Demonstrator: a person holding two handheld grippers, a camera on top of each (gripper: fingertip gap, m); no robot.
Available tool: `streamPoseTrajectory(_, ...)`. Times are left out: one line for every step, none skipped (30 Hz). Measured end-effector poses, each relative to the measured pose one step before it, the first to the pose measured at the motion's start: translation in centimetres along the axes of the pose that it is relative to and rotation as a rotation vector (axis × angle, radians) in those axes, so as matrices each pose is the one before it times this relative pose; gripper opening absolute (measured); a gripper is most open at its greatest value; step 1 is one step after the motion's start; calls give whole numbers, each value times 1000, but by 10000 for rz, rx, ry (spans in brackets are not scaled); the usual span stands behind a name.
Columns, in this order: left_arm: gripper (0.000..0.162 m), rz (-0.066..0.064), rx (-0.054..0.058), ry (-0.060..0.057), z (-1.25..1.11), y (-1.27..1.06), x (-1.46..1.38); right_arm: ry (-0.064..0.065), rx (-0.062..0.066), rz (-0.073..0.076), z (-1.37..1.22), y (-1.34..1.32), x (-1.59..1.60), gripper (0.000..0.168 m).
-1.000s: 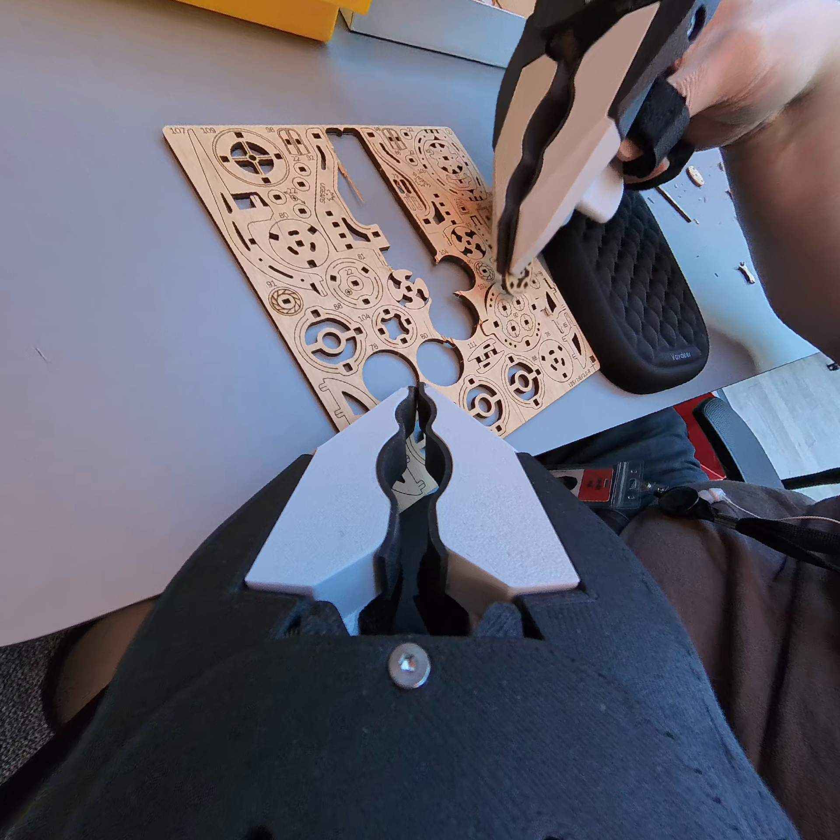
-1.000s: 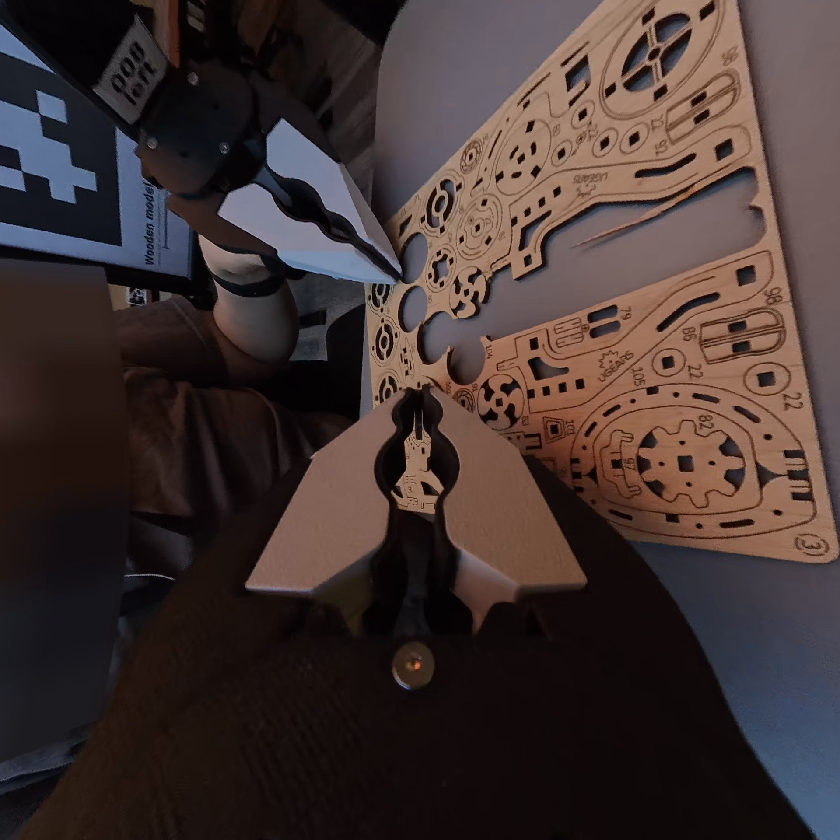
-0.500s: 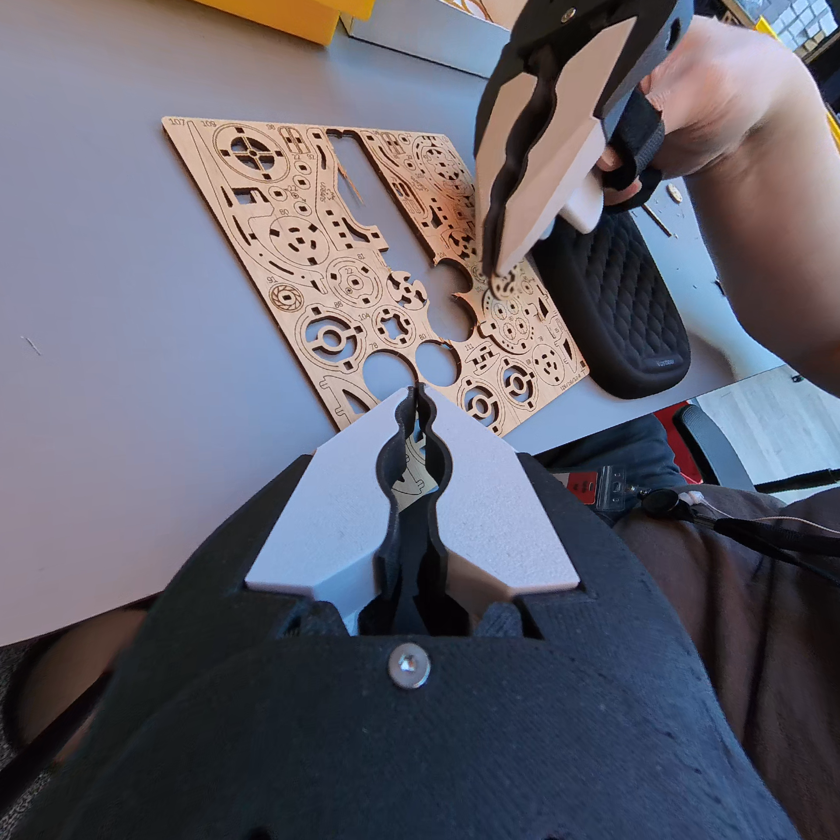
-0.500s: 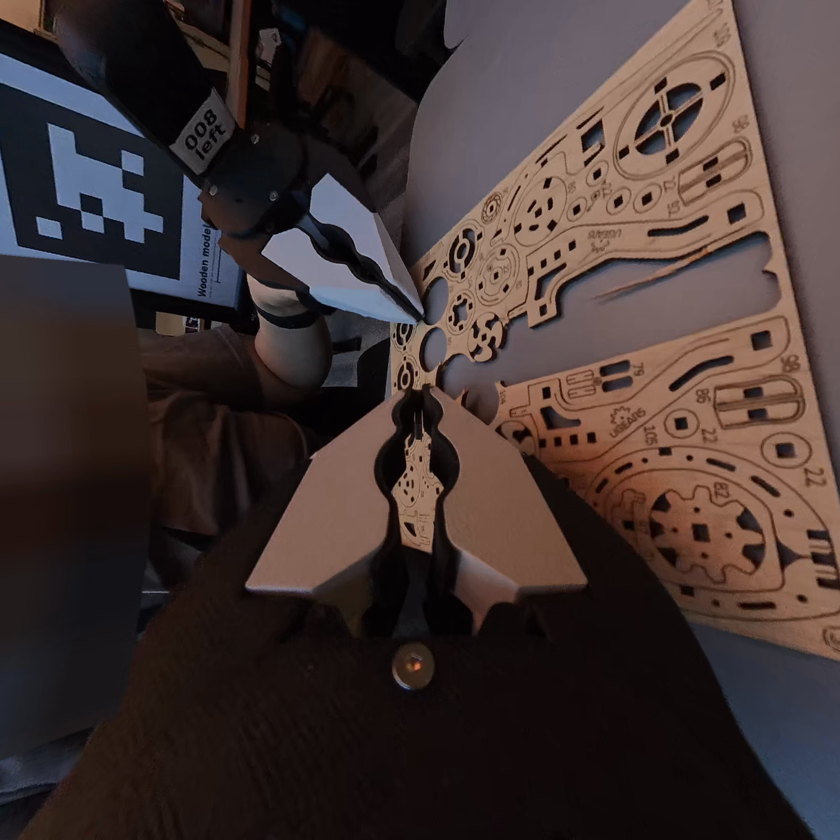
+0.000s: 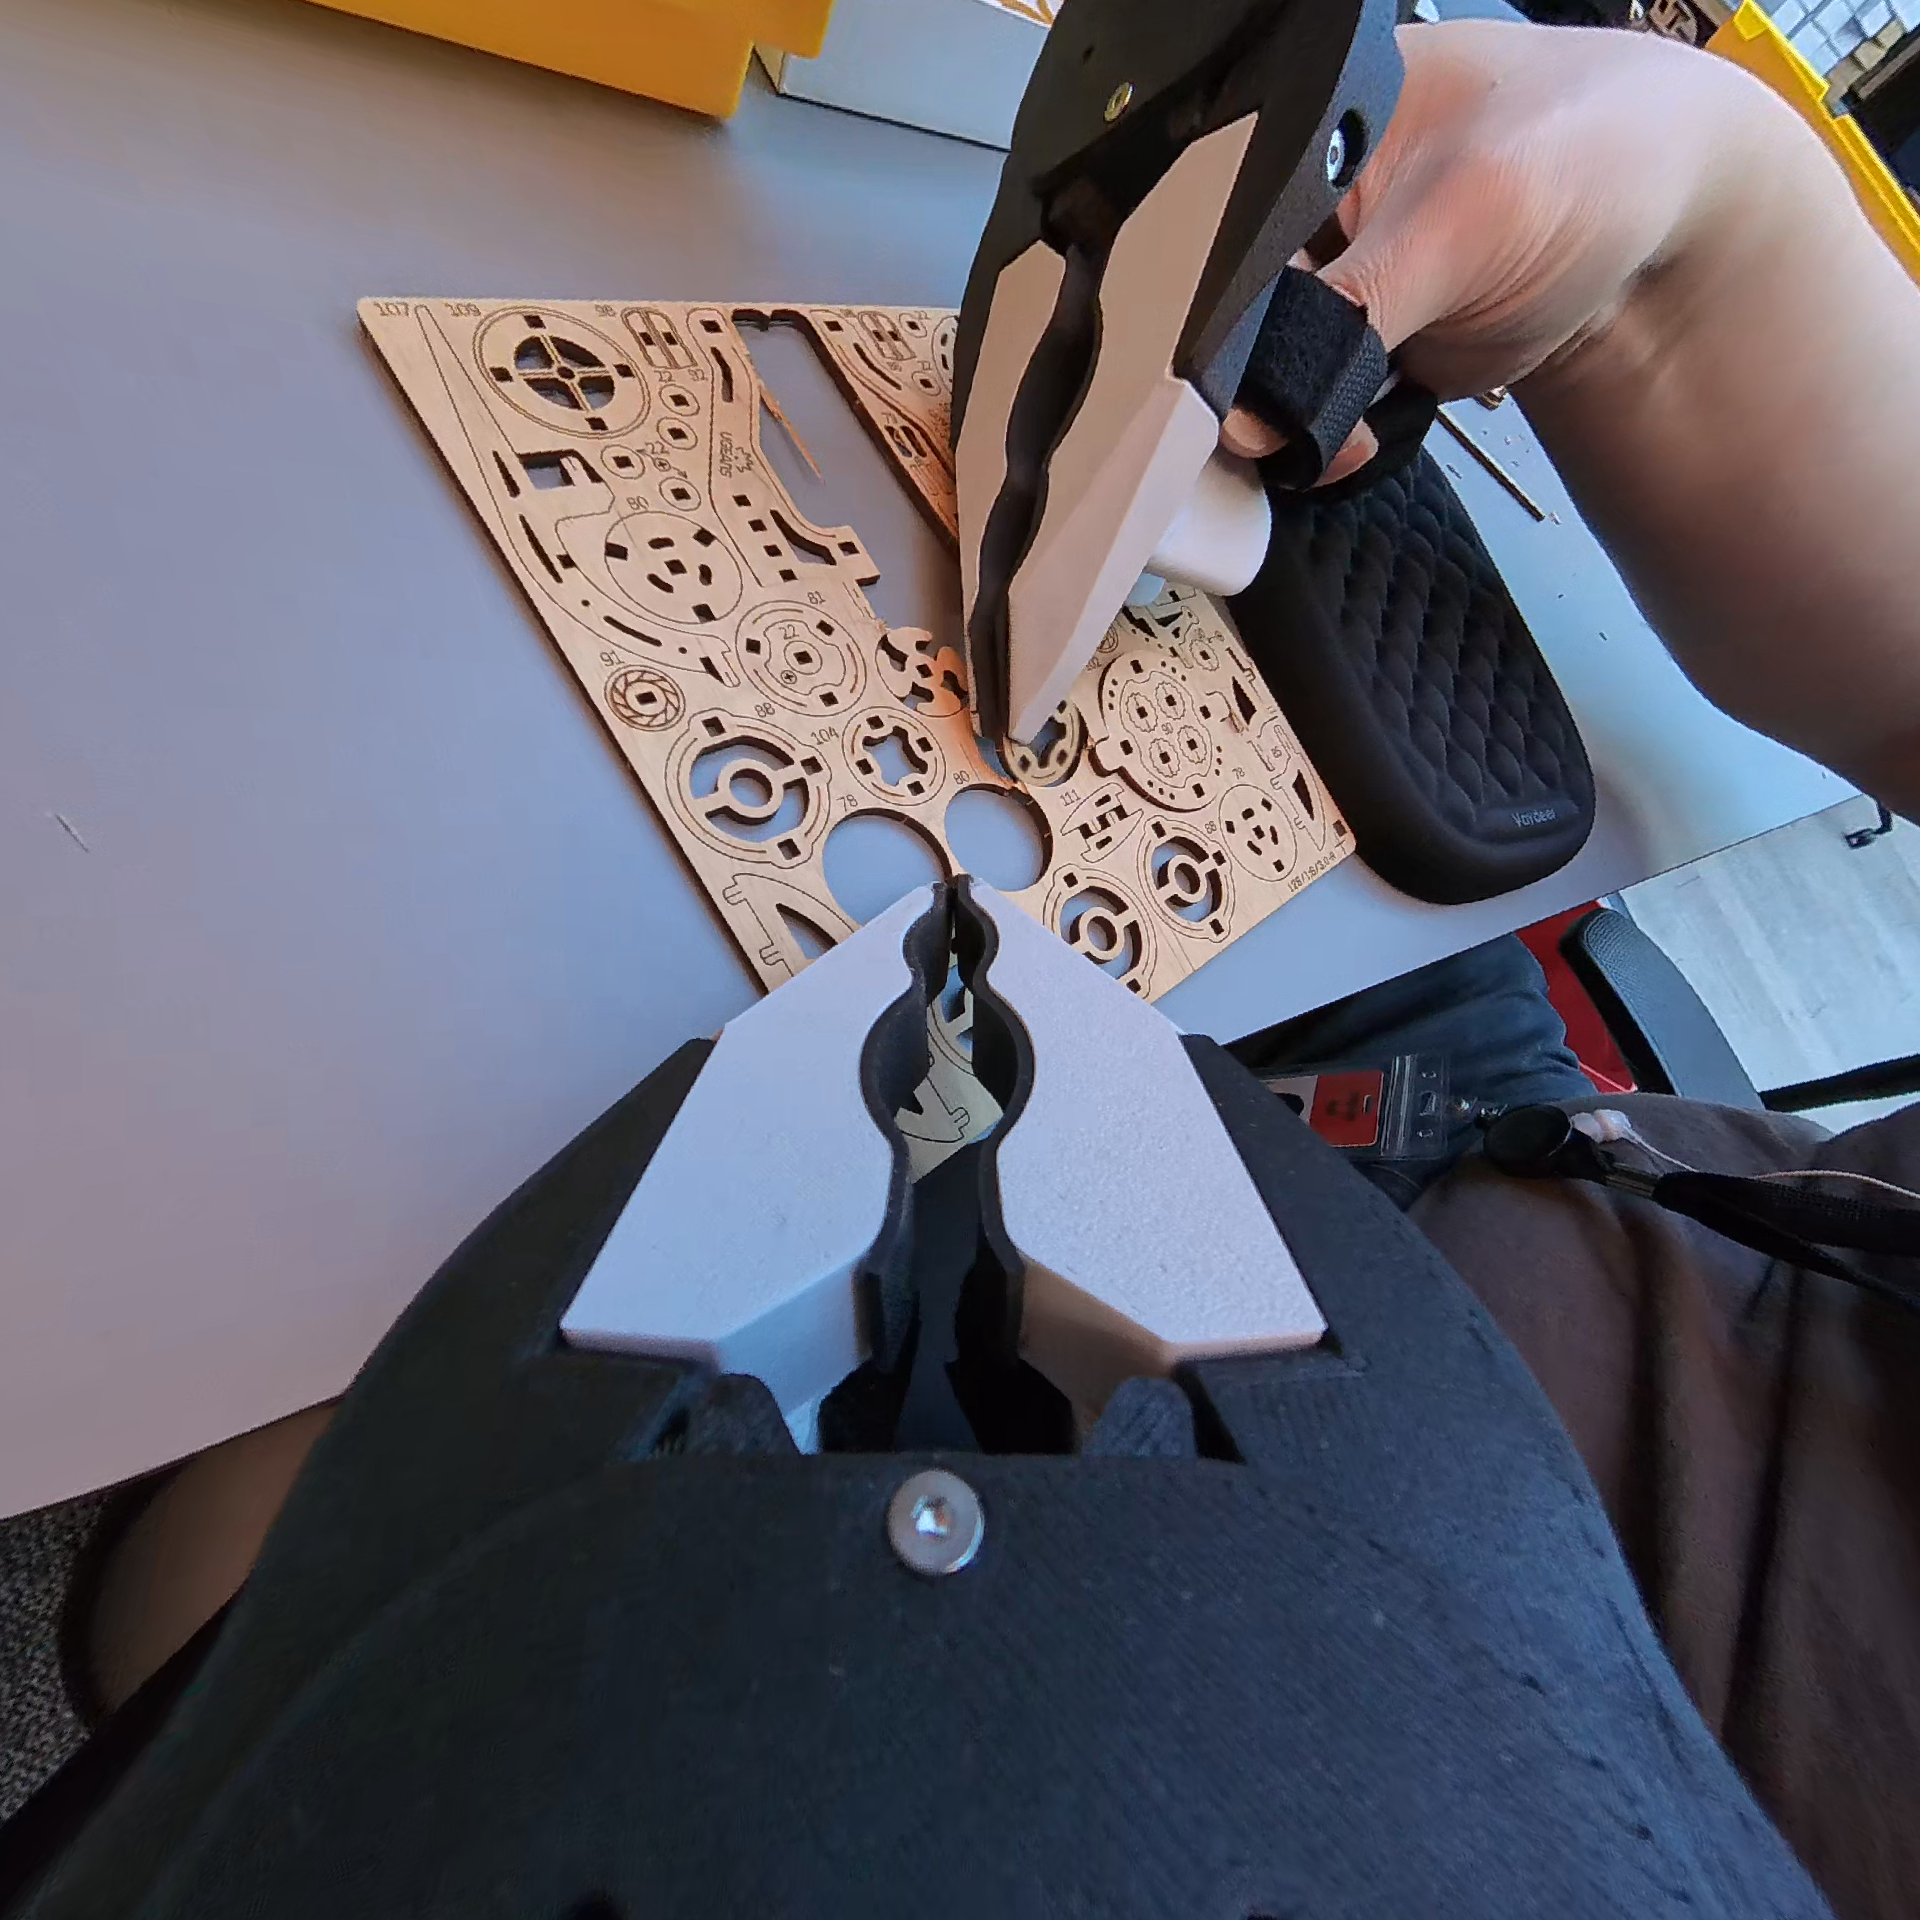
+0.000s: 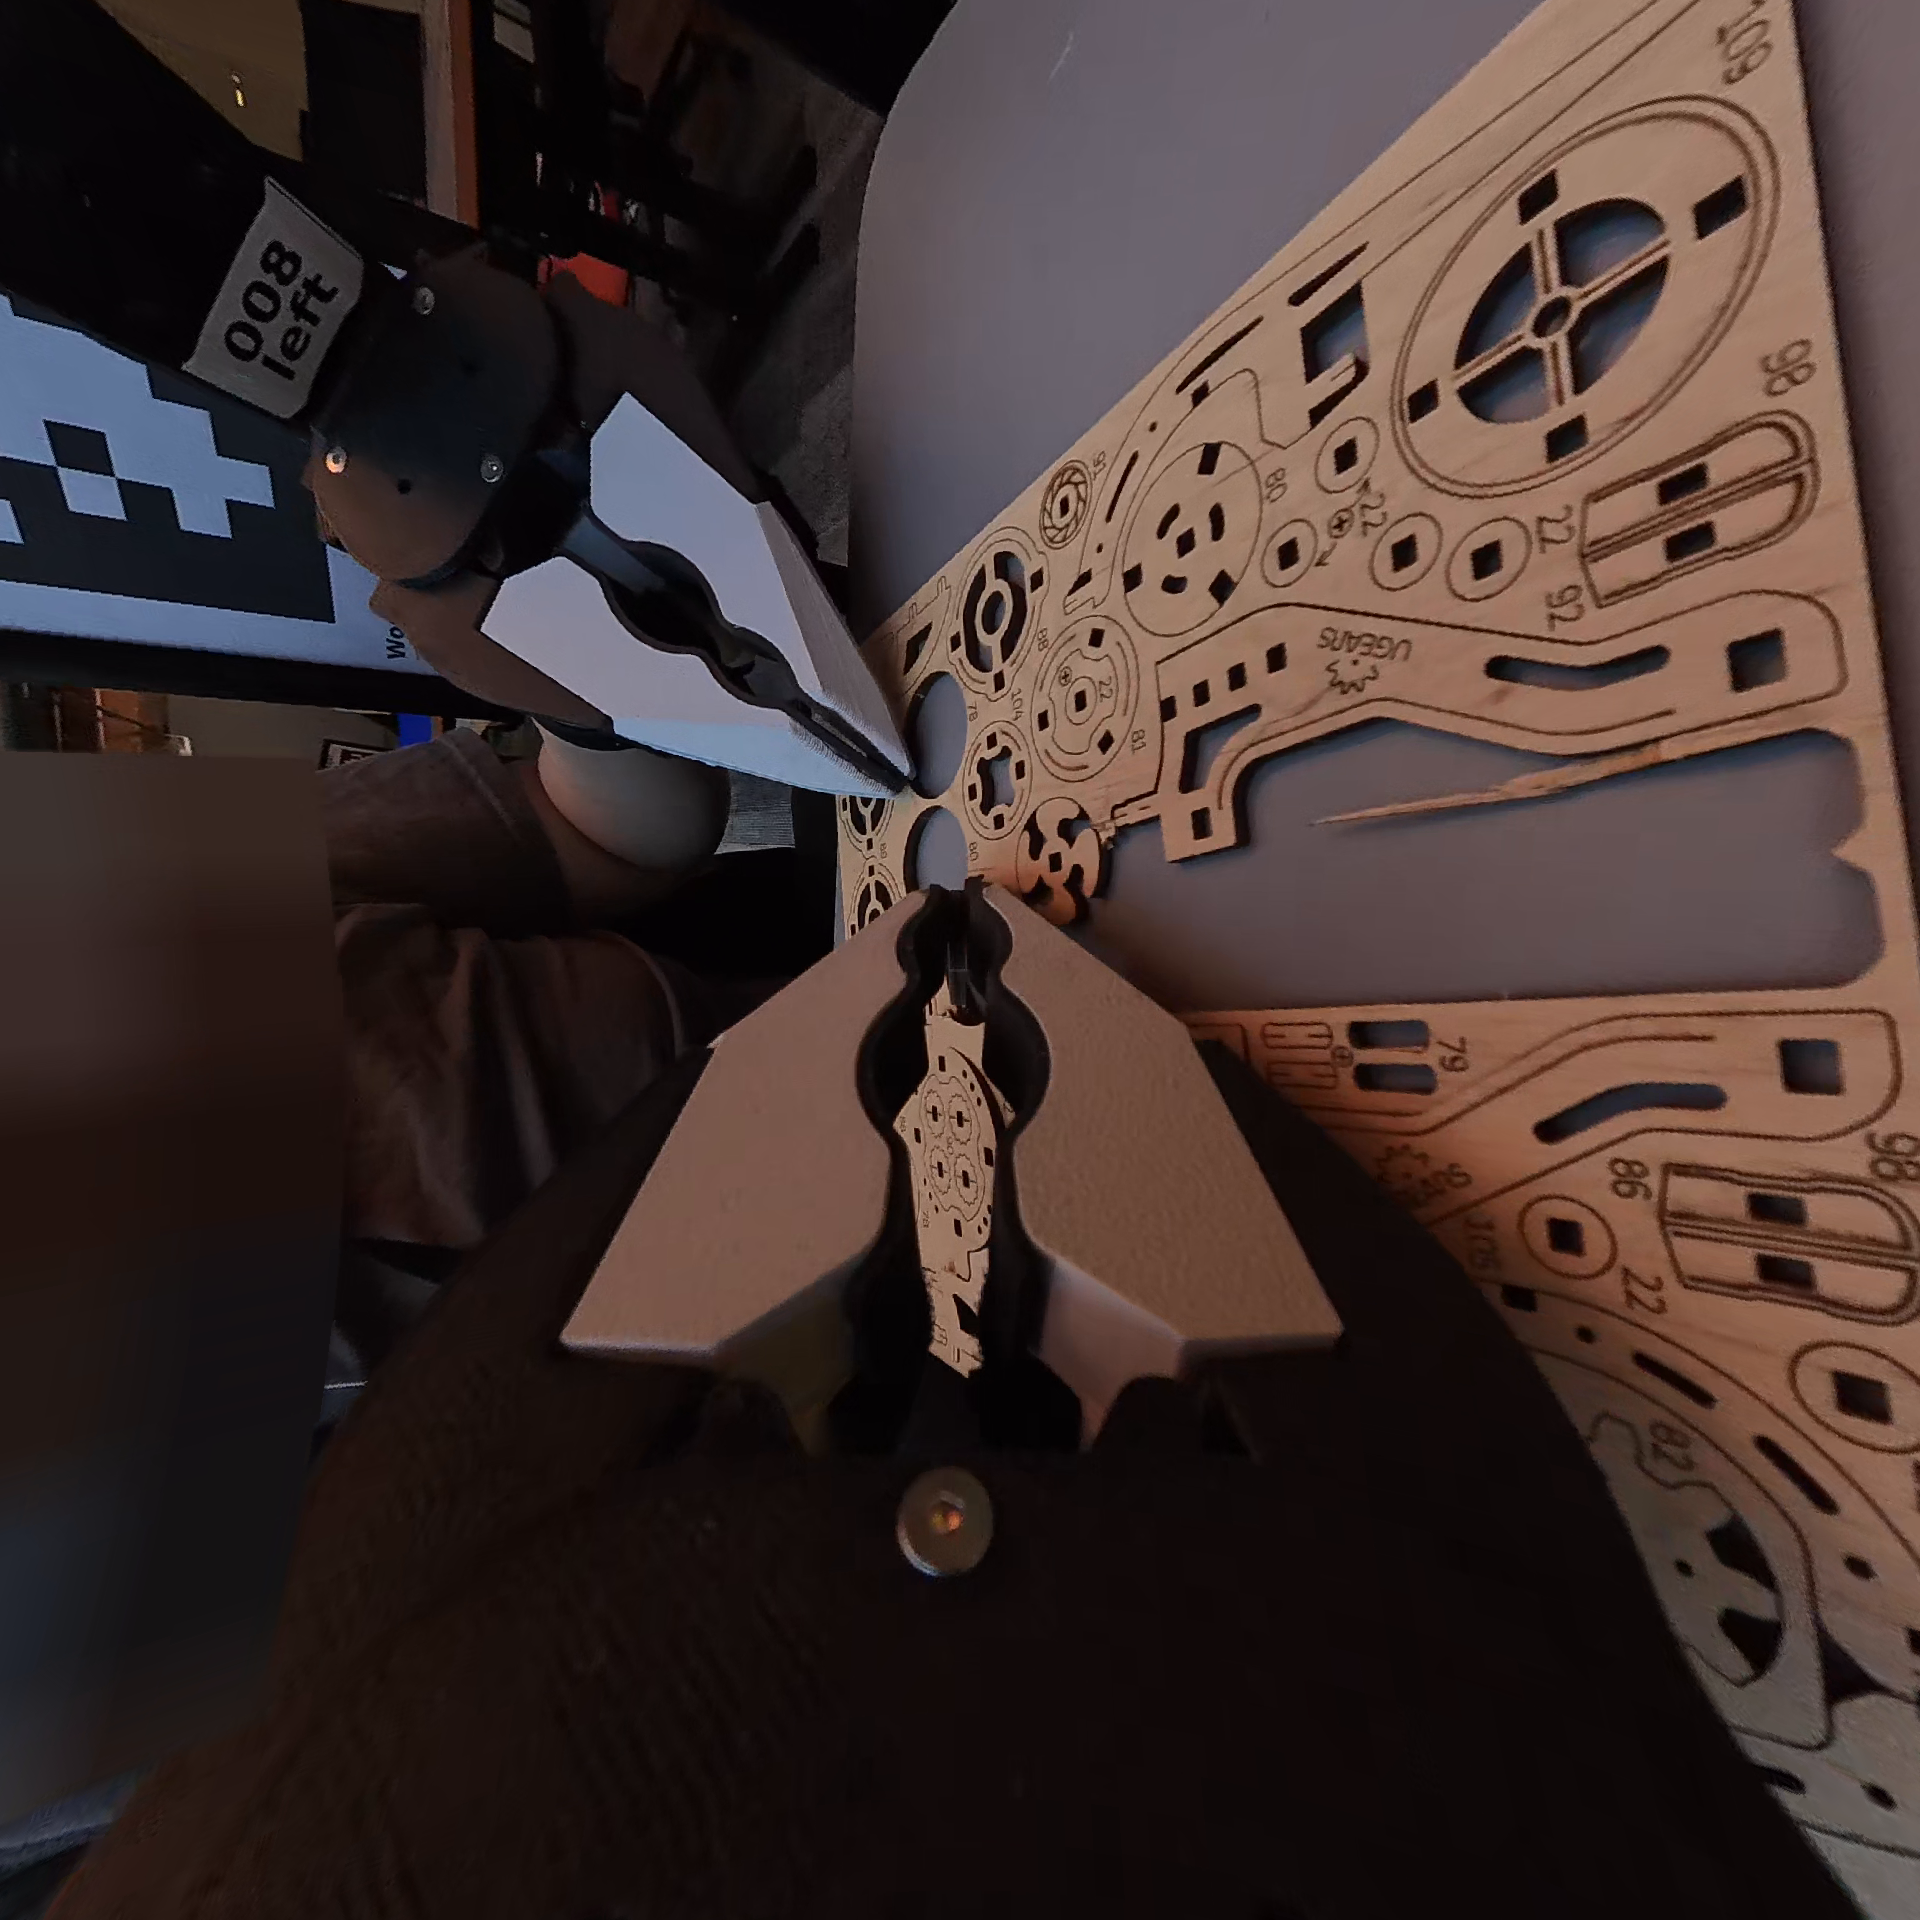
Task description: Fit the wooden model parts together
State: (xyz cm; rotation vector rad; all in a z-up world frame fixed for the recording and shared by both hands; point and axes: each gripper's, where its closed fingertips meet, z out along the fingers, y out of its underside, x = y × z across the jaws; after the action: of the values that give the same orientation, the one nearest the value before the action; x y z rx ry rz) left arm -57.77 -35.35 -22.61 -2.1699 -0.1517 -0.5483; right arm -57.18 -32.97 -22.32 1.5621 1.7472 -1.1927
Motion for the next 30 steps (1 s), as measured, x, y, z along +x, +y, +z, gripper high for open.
streamPoseTrajectory(0,40,7,-40,13,-23,-26,27,0,-22,-14,-3,50,1)
streamPoseTrajectory(0,43,-2,-39,34,-10,-16,10,-19,-44,-12,14,-12,1)
streamPoseTrajectory(0,38,-7,-36,21,-30,-18,43,-44,-86,-7,40,5,1)
streamPoseTrajectory(0,39,-15,-40,23,-24,-25,71,-24,-92,-33,22,43,1)
streamPoseTrajectory(0,28,-12,-30,24,-46,-9,63,10,-38,-59,-22,48,1)
streamPoseTrajectory(0,28,-11,-12,17,-41,17,-43,81,-87,-114,-148,-140,2)
streamPoseTrajectory(0,57,-5,-2,-4,-54,41,-130,200,-124,-207,-306,-307,2)
streamPoseTrajectory(0,65,39,3,-38,-117,55,-76,250,-62,-282,-382,-214,2)
streamPoseTrajectory(0,28,129,9,-84,-256,97,52,164,8,-300,-240,39,1)
streamPoseTrajectory(0,4,190,63,-143,-365,219,44,6,2,-222,2,75,1)
streamPoseTrajectory(0,24,207,102,-152,-420,332,18,-73,32,-88,159,86,1)
streamPoseTrajectory(0,77,176,106,-120,-382,386,24,-79,77,15,184,141,1)
streamPoseTrajectory(0,126,64,104,-55,-209,427,-9,-67,81,94,137,88,1)
streamPoseTrajectory(0,153,-70,89,49,-19,423,5,-73,65,176,118,102,1)
streamPoseTrajectory(0,164,-148,95,146,135,449,54,-124,48,226,158,166,1)
streamPoseTrajectory(0,138,-192,57,230,242,352,119,-186,-3,246,216,224,2)
streamPoseTrajectory(0,113,-174,10,268,253,250,-25,-85,-53,176,40,-79,2)
streamPoseTrajectory(0,104,-135,21,260,230,200,-53,-48,-62,17,-6,-196,2)
streamPoseTrajectory(0,77,-83,-6,202,165,108,-120,63,-125,-186,-151,-372,2)
streamPoseTrajectory(0,24,1,-43,119,79,-9,-131,213,-112,-427,-338,-409,2)
streamPoseTrajectory(0,-34,54,29,37,-5,52,-9,245,-50,-626,-366,-156,1)
streamPoseTrajectory(0,-86,73,126,0,-36,145,128,214,-12,-682,-287,191,1)
streamPoseTrajectory(0,-117,72,170,-5,-52,166,143,125,40,-601,-123,363,1)
streamPoseTrajectory(0,-122,69,160,2,-73,122,95,29,96,-407,50,416,1)
streamPoseTrajectory(0,-112,64,138,11,-90,61,13,-33,-6,-176,178,268,1)
streamPoseTrajectory(0,-100,39,89,32,-126,-51,72,-80,-125,-14,194,177,1)
streamPoseTrajectory(0,-82,33,16,31,-194,-180,116,-136,-57,65,251,148,1)
streamPoseTrajectory(0,-71,52,-35,23,-297,-275,94,-154,6,101,219,65,1)
streamPoseTrajectory(0,-93,60,-48,12,-380,-349,-42,-91,-40,157,103,-117,2)
streamPoseTrajectory(0,-108,54,-17,36,-459,-347,-78,-37,-154,169,20,-232,2)
